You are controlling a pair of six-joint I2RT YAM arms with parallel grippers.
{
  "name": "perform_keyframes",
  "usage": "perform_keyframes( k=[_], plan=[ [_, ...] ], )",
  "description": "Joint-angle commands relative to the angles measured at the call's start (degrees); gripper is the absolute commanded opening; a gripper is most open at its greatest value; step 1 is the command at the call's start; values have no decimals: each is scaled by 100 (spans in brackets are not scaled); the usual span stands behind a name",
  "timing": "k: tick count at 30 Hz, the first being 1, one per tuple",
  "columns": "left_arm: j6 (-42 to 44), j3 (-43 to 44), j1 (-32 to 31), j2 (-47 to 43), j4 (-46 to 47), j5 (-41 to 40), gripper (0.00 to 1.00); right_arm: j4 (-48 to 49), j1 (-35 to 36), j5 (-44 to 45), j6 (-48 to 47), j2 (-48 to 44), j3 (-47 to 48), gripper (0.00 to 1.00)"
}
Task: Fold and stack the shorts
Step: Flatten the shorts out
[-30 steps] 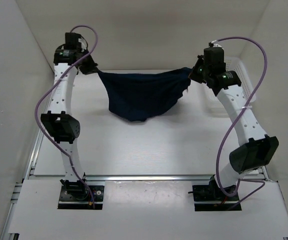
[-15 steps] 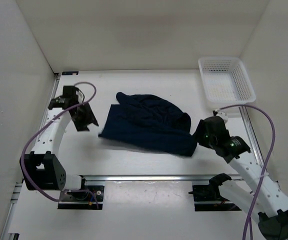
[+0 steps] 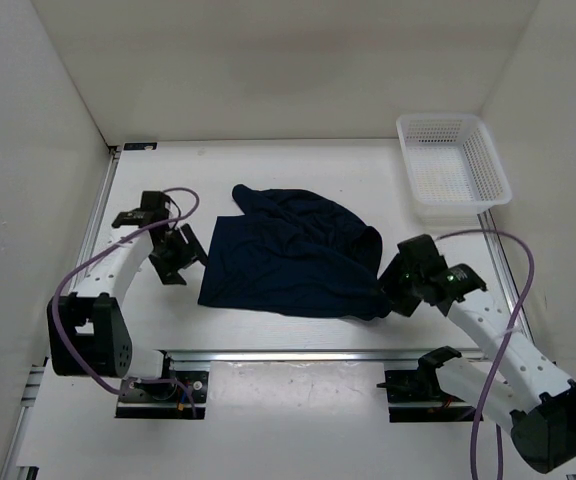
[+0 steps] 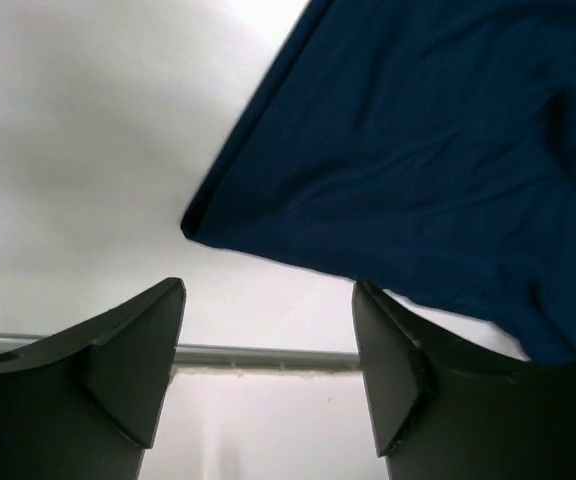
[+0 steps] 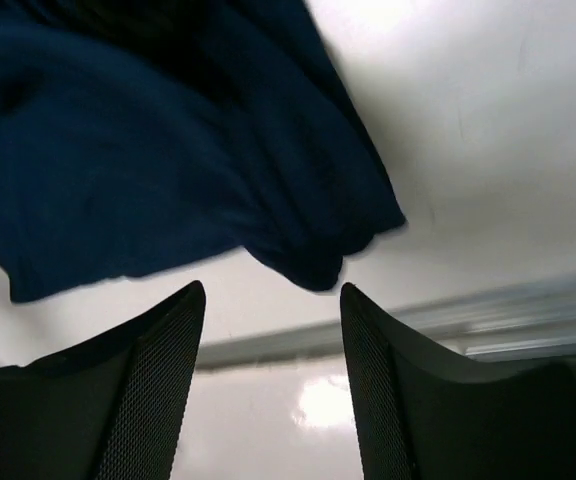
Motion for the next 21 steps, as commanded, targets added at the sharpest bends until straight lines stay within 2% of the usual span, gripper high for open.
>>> perform_keyframes(
  k=[1,5,10,12,16,17,19,20,21],
  plan=[
    [-538,-570,-200,205,445,246,85,223,-228,-1276,1047,-634,-662,62],
    [-705,-870,-471,626,762,185,94,224,-685,-1637,1232,-1093,-1076,67],
    [-759,-932,-472,952,1131,132,94,548,-1230,-2023,1302,-1226,-1437,68],
    [-759,-984,-525,1145,1201,132,90,785,-1467,-2190,1302,-1113,-1534,69],
    [-811,-985,-525,1470,1272,79,72,891,-1706,-2331,1250,-874,-1648,69],
    [-811,-915,-525,1471,1272,9,55,892,-1784,-2331,1250,-822,-1727,69],
    [-811,-862,-525,1471,1272,9,30,1110,-1838,-2279,1250,-821,-1903,68],
    [-811,-810,-525,1471,1272,9,11,1190,-1838,-2209,1250,-821,-1955,65],
    [-811,-809,-525,1471,1272,9,10,1260,-1838,-2208,1197,-752,-1956,61]
  ],
)
